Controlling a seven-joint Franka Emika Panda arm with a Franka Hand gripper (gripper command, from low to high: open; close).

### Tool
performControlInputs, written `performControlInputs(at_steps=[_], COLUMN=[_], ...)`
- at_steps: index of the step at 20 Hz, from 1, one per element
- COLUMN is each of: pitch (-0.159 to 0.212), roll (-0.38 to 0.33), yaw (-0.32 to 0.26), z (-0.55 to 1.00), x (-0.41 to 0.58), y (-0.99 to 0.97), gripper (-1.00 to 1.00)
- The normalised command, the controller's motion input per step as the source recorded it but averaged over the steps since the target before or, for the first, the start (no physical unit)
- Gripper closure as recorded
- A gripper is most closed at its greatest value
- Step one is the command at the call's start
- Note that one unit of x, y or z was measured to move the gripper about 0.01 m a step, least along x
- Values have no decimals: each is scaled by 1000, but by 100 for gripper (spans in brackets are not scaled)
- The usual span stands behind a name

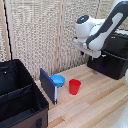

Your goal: Please move the gripper into proximity with the fryer handle. Once close enough, gingerly grasp the handle and gently tug the fryer basket open in your direction.

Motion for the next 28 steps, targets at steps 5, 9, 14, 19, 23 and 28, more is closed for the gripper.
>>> performControlInputs(at_steps=[5, 9, 14, 19, 23, 28], pitch=[-145, -39, 19, 86, 175, 120], roll=[-29, -42, -49, -43, -79, -30], yaw=[93, 77, 72, 109, 69, -59], z=[-109, -179, -199, -202, -101, -25], x=[-105, -144, -76, 47, 64, 96], y=[-745, -676, -561, -474, -270, -26], gripper=[-100, -100, -100, -100, -100, 100])
